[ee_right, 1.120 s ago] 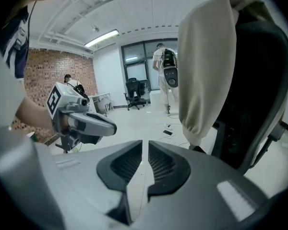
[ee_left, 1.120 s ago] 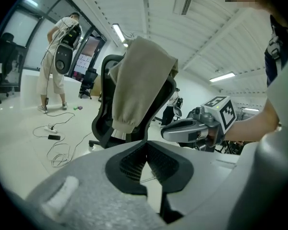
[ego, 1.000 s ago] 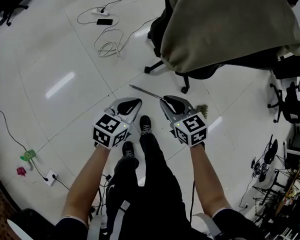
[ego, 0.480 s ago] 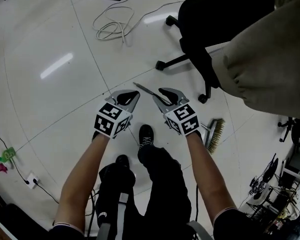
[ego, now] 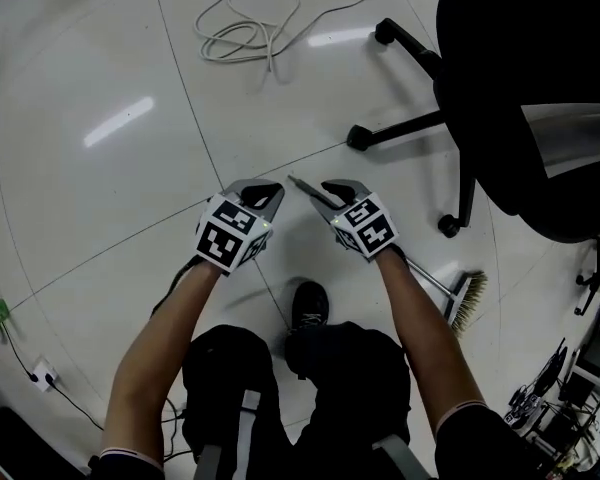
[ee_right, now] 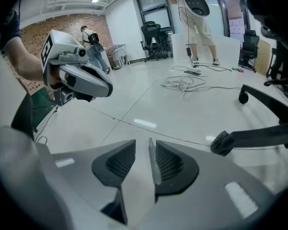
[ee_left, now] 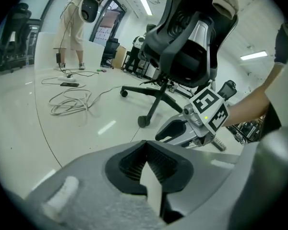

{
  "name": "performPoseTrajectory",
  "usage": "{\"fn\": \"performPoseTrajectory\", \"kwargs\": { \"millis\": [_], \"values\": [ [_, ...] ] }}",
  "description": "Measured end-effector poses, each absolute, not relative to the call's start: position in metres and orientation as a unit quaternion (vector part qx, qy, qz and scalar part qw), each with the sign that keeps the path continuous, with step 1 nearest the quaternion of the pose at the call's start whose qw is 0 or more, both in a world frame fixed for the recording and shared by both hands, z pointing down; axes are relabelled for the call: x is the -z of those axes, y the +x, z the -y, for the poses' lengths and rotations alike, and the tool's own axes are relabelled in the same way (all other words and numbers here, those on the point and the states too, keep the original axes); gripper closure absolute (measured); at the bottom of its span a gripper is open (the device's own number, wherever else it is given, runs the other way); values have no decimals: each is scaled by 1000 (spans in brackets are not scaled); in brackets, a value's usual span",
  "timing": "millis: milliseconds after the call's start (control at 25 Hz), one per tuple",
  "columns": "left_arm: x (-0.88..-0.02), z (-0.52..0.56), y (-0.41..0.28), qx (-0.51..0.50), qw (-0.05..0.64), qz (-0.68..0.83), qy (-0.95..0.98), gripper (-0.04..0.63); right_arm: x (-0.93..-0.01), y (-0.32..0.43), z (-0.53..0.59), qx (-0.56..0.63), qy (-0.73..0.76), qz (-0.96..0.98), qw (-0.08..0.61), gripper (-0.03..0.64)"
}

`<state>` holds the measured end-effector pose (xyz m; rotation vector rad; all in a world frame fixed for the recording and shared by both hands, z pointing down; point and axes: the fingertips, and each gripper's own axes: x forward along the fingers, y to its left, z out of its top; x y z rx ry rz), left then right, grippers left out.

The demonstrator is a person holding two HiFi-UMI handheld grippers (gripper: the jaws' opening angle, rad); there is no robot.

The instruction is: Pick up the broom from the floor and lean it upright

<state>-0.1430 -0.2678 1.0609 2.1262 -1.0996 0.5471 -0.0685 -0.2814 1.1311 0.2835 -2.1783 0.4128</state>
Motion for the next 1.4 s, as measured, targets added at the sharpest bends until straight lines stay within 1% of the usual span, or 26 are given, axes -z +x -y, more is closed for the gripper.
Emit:
{"fn": "performPoseTrajectory", "kwargs": {
  "millis": [200,400,440,480,560,640,800,960,1200,1400],
  "values": [
    [-1099,275,-144,-215,347,410,815,595,-1191,-71,286,-162,99,868,460,482],
    [-1109,275,-147,-216,349,405,817,595,-1229,-59,280,-151,92,847,501,463],
    [-1108,276,-149,-217,348,406,817,595,-1232,-56,278,-145,90,842,511,471],
    [-1107,276,-149,-216,349,406,817,595,-1233,-55,275,-140,85,839,519,514],
    [-1102,276,-149,-217,346,406,818,595,-1230,-56,269,-125,68,838,526,524],
    [-1097,277,-149,-220,336,406,821,595,-1216,-59,270,-113,63,849,513,524],
    [-1083,281,-155,-212,321,420,822,595,-1163,-70,278,-98,74,879,461,523],
    [-1043,288,-160,-191,301,438,825,595,-1090,-76,290,-77,93,902,414,523],
    [-928,285,-162,-154,268,452,837,595,-950,-86,287,-49,121,926,353,525],
    [-818,275,-148,-150,253,433,852,595,-835,-77,274,-40,145,933,327,525]
  ]
}}
